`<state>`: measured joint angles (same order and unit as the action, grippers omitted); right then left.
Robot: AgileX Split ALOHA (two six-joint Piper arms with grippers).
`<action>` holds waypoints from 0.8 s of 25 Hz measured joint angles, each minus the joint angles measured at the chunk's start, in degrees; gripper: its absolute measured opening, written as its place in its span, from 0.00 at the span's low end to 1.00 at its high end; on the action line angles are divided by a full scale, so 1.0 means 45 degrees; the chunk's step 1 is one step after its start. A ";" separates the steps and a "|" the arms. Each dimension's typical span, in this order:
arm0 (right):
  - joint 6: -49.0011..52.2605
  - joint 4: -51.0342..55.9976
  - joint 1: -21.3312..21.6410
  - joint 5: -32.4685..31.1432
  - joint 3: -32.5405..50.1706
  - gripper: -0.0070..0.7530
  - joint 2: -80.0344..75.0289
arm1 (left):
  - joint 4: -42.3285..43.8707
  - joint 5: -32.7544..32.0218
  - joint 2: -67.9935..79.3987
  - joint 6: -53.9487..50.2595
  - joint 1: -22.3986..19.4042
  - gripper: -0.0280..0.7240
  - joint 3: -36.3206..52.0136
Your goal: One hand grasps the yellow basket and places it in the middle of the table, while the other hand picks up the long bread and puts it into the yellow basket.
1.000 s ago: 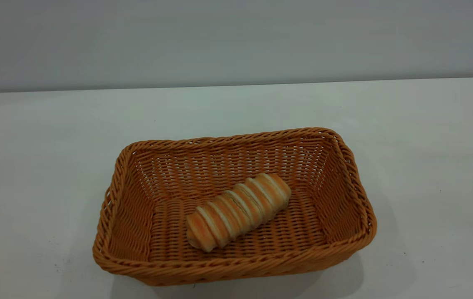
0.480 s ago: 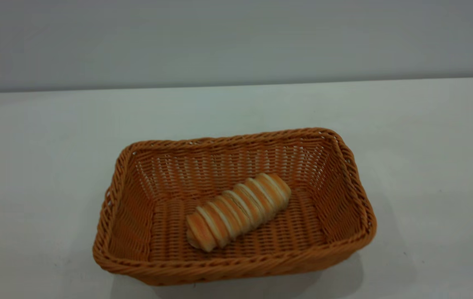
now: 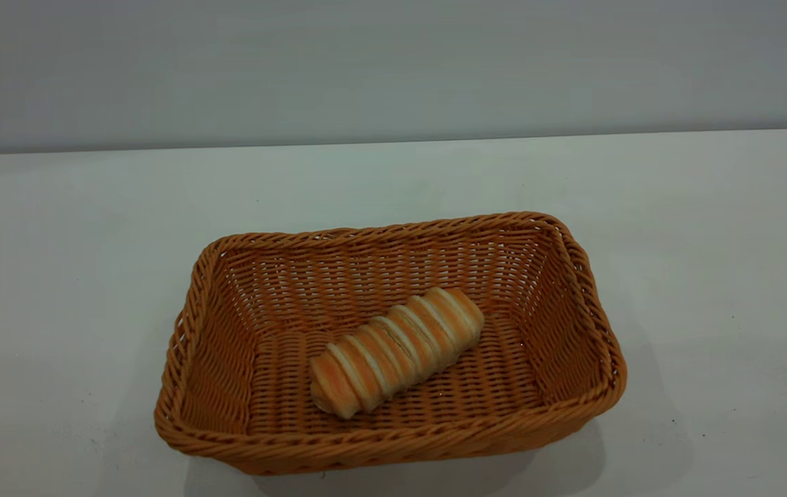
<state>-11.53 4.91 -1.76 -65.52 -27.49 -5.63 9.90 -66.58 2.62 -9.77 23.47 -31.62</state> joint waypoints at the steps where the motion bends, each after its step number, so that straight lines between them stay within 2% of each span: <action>1: 0.0011 0.0000 0.0000 0.0026 0.0000 0.66 0.0000 | 0.0000 -0.0002 0.0000 0.0000 0.0000 0.62 0.0125; 6: 0.0011 -0.0027 0.0000 0.0044 0.0000 0.66 0.0000 | -0.0062 0.0113 0.0000 0.0000 0.0000 0.62 0.0708; 20: 0.0011 -0.0027 0.0000 0.0053 0.0000 0.66 0.0000 | -0.0387 0.0201 0.0000 0.0000 0.0000 0.62 0.0739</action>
<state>-11.49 4.79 -1.76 -65.28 -27.49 -5.63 8.16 -65.68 2.62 -9.77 23.47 -28.29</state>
